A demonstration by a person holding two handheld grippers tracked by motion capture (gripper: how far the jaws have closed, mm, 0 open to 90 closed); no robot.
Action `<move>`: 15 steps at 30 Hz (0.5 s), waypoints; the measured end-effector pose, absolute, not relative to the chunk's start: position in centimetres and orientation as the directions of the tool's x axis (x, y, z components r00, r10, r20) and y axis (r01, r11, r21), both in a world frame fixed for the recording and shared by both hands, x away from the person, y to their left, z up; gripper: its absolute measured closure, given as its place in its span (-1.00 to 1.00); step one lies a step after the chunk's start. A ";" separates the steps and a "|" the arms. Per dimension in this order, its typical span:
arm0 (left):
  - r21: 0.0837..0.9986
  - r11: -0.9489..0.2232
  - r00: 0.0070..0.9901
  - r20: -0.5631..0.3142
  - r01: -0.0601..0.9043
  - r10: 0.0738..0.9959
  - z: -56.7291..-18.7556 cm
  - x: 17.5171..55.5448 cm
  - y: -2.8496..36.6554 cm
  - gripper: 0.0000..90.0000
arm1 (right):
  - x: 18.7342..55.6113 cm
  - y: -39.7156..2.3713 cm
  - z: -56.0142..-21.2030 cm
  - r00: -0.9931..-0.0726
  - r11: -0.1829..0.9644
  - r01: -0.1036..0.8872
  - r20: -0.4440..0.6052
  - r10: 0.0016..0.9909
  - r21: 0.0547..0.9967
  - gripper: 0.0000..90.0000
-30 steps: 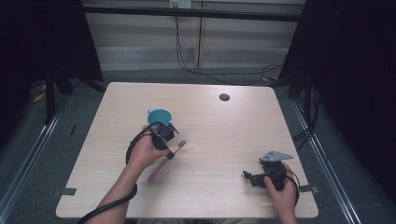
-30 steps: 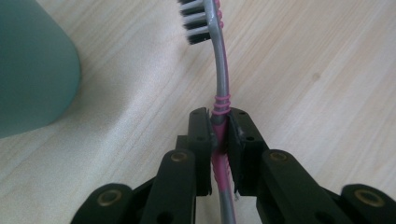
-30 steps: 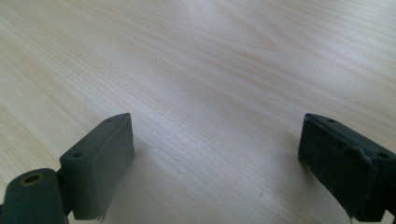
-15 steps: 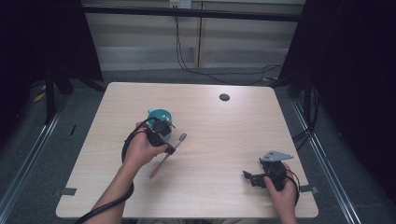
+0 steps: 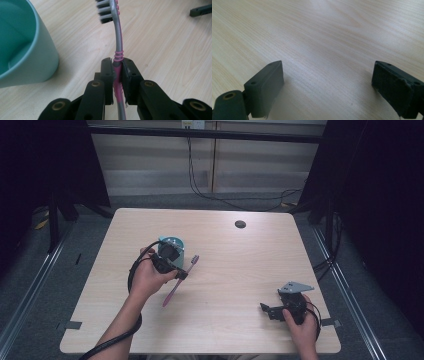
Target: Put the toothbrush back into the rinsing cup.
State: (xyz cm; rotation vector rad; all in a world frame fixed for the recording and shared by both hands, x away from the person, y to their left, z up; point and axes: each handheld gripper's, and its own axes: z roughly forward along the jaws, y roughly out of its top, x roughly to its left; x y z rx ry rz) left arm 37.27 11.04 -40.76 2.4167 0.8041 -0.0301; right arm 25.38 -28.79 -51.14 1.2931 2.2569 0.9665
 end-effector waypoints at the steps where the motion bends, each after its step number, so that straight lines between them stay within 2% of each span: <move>1: 0.533 -0.639 0.816 -0.198 0.555 0.544 -40.7 37.3 11.0 0.79 | 25.4 -28.8 -51.1 -0.514 0.346 0.608 0.022 0.858 0.715 -0.77; 15: 0.600 -0.579 0.814 -0.236 0.551 0.531 -39.6 37.2 10.9 0.79 | 25.4 -28.8 -51.1 -0.513 0.345 0.609 0.023 0.858 0.714 -0.77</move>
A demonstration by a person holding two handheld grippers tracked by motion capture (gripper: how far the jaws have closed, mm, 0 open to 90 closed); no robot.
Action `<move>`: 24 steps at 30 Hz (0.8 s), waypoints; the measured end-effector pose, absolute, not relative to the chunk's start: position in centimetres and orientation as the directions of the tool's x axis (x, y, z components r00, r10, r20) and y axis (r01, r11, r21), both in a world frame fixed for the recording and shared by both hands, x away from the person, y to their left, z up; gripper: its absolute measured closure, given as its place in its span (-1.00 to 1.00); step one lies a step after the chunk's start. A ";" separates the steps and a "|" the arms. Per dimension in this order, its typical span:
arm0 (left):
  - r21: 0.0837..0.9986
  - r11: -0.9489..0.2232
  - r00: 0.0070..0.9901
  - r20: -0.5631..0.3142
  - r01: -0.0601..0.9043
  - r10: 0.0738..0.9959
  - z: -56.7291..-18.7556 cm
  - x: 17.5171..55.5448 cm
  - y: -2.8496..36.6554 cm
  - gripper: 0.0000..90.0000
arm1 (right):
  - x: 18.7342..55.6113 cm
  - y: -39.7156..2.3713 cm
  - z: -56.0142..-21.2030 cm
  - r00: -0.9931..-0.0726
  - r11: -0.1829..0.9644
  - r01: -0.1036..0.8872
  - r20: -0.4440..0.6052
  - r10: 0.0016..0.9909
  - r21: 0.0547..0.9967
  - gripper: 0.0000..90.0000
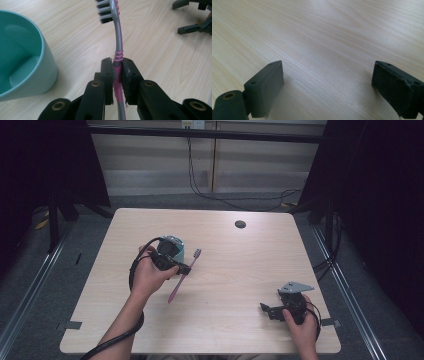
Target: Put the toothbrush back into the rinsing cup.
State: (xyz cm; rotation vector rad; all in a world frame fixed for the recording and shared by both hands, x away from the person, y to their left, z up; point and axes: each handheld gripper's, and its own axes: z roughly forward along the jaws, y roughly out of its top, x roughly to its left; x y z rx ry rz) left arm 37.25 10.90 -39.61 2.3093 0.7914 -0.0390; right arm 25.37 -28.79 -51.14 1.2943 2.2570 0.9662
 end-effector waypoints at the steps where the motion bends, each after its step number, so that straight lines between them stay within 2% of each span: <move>1: 0.608 -0.561 0.806 -0.247 0.561 0.538 -39.5 37.2 10.8 0.79 | 25.4 -28.8 -51.1 -0.512 0.344 0.610 0.024 0.859 0.713 -0.77; 13: 0.678 -0.488 0.797 -0.251 0.550 0.549 -38.8 37.2 10.9 0.79 | 25.4 -28.8 -51.1 -0.512 0.344 0.610 0.024 0.859 0.714 -0.77; 24: 0.704 -0.450 0.782 -0.244 0.550 0.573 -38.0 37.2 11.1 0.79 | 25.4 -28.8 -51.1 -0.512 0.344 0.611 0.024 0.859 0.713 -0.77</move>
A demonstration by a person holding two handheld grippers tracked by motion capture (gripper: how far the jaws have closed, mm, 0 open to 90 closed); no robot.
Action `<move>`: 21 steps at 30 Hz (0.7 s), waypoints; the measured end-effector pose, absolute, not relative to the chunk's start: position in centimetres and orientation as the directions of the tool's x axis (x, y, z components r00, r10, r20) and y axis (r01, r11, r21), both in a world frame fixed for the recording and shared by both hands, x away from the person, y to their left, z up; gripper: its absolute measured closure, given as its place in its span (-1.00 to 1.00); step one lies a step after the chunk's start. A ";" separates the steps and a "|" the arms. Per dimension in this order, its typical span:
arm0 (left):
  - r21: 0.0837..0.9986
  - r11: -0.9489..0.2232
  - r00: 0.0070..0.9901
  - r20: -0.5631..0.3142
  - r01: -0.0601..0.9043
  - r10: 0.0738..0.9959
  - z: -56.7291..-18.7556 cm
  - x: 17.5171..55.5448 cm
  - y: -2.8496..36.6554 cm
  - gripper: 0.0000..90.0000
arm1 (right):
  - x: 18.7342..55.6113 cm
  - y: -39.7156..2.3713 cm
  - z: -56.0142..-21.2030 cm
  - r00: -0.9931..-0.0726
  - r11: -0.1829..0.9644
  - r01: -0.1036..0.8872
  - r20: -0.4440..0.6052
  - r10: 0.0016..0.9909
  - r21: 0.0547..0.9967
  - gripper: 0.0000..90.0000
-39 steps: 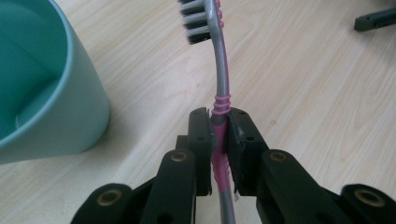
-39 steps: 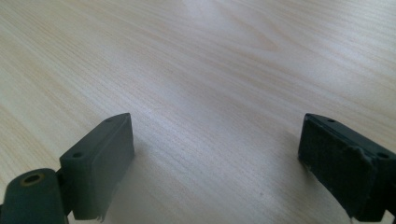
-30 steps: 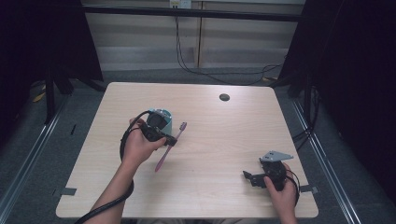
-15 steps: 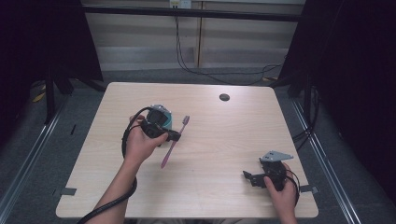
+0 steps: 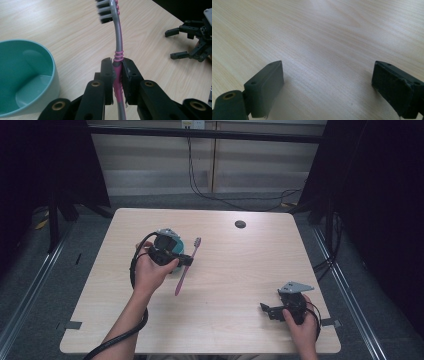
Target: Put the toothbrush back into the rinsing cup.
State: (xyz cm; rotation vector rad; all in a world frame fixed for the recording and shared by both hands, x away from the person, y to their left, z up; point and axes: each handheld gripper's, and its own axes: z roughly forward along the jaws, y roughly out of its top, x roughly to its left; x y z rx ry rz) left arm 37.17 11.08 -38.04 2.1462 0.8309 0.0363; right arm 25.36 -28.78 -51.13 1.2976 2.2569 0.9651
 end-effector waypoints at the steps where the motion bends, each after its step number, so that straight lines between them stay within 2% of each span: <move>1: 0.708 -0.447 0.785 -0.248 0.547 0.568 -38.0 37.2 11.1 0.79 | 25.4 -28.8 -51.1 -0.512 0.344 0.611 0.024 0.859 0.713 -0.77; 21: 0.750 -0.402 0.776 -0.228 0.525 0.588 -36.5 37.6 11.2 0.79 | 25.4 -28.8 -51.1 -0.512 0.345 0.610 0.023 0.858 0.714 -0.77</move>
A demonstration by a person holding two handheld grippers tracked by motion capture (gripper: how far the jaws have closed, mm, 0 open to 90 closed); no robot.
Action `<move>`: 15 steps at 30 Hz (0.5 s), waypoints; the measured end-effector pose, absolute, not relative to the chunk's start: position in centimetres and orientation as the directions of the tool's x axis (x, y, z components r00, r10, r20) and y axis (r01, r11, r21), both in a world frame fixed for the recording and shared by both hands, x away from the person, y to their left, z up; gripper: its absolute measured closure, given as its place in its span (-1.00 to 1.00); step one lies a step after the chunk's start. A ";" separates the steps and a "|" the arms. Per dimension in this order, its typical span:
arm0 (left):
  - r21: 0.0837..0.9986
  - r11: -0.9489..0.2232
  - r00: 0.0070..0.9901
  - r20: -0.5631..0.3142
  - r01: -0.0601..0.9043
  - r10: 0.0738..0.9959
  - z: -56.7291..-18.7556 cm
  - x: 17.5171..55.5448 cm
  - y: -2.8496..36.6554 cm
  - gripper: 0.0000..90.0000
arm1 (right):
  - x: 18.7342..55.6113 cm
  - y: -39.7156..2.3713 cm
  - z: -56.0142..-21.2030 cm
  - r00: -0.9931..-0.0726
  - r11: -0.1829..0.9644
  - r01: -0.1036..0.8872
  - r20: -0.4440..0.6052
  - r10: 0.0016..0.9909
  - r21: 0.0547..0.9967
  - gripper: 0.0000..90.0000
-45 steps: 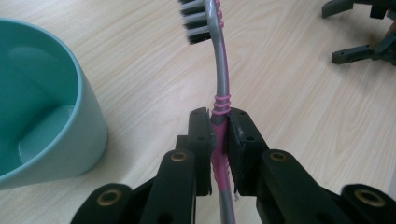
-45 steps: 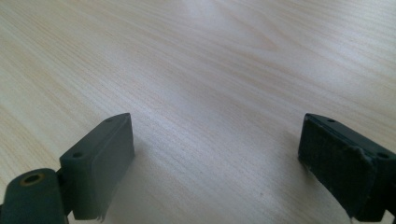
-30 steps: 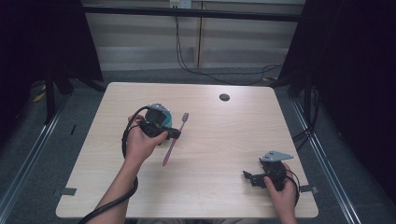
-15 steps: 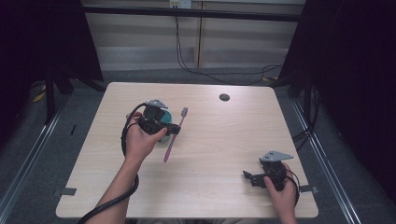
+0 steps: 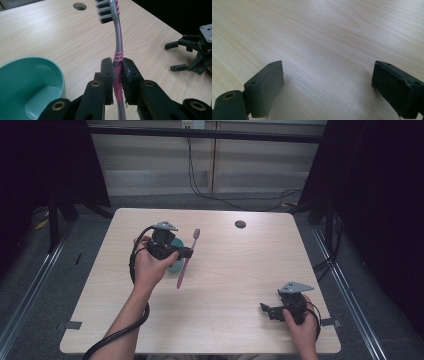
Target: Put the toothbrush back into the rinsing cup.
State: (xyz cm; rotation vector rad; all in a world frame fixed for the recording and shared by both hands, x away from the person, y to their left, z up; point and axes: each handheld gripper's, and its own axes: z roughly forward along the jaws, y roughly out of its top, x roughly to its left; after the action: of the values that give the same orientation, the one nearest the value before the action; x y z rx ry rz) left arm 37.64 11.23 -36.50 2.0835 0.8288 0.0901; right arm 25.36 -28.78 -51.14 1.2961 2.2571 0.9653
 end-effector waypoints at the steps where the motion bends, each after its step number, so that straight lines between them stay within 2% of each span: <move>1: 0.758 -0.396 0.776 -0.224 0.519 0.590 -36.4 37.6 11.2 0.79 | 25.4 -28.8 -51.1 -0.514 0.346 0.608 0.022 0.858 0.715 -0.77; 15: 0.777 -0.376 0.764 -0.199 0.505 0.614 -35.3 37.8 11.2 0.79 | 25.4 -28.8 -51.1 -0.512 0.344 0.610 0.024 0.859 0.714 -0.77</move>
State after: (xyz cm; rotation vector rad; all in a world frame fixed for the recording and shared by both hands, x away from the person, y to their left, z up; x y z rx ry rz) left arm 37.77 11.16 -35.26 2.0507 0.8382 0.1515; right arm 25.36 -28.78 -51.13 1.2966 2.2572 0.9652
